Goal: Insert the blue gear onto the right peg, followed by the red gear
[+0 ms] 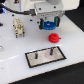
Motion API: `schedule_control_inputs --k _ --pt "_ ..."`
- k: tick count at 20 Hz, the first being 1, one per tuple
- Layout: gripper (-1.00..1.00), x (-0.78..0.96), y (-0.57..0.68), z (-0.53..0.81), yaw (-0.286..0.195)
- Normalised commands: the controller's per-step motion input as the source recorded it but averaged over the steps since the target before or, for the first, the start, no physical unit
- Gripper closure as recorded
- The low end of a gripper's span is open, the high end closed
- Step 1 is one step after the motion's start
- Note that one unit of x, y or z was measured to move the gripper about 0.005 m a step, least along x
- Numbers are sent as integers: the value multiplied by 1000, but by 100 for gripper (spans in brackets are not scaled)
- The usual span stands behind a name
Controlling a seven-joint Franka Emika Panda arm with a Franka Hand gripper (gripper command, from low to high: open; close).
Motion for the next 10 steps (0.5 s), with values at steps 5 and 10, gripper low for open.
schedule_control_inputs --k 5,10 --pt "100 813 -154 478 0" --pt "100 839 -164 410 0"
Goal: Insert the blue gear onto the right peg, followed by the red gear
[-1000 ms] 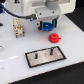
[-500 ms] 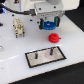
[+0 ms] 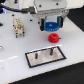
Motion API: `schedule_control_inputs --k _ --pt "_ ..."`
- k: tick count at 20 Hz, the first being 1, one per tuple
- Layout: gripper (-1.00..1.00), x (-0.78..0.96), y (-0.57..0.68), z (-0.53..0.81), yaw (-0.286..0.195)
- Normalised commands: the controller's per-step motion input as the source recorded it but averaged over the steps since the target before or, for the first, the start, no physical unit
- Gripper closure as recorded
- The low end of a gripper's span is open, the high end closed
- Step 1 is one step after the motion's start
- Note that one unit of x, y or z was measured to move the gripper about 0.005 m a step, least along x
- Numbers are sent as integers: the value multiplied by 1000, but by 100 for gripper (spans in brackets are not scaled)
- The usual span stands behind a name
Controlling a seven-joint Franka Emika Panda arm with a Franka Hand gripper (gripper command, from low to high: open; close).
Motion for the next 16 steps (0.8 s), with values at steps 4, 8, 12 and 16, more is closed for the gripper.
schedule_control_inputs --k 4,8,12,16 --pt "100 861 -165 282 0" --pt "100 842 -184 123 0" --pt "100 771 -163 9 0" --pt "100 594 -79 7 0"
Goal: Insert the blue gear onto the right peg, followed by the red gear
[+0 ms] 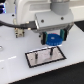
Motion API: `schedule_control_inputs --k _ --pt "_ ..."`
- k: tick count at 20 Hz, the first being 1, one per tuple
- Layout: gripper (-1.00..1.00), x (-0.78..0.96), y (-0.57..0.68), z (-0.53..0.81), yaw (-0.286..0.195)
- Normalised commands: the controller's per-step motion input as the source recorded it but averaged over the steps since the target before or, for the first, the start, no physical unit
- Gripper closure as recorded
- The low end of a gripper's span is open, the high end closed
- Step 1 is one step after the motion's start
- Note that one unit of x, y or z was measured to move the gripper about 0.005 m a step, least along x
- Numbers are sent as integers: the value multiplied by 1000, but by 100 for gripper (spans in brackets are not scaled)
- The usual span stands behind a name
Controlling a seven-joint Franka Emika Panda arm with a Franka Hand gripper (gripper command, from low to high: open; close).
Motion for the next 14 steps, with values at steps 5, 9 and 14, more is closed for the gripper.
schedule_control_inputs --k 5,9,14 --pt "100 354 -1 -43 0" --pt "100 84 -66 -128 0" --pt "100 39 -14 -55 0"
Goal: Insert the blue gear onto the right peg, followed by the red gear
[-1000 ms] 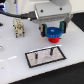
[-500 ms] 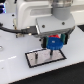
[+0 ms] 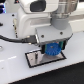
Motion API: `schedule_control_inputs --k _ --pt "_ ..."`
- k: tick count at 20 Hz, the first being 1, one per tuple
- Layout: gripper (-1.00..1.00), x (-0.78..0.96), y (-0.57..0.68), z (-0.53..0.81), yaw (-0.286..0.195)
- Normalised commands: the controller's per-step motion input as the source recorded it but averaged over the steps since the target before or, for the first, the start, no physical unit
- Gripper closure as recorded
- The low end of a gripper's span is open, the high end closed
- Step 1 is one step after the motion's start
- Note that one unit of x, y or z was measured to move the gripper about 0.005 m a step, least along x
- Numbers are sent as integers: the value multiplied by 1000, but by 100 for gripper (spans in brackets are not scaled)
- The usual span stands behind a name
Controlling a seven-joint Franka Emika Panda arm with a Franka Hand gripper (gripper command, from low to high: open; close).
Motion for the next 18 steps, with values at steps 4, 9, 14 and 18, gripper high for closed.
schedule_control_inputs --k 4,9,14,18 --pt "100 135 -3 -224 0" --pt "100 117 2 -189 0" --pt "100 21 7 -159 0" --pt "-100 -18 108 224 0"
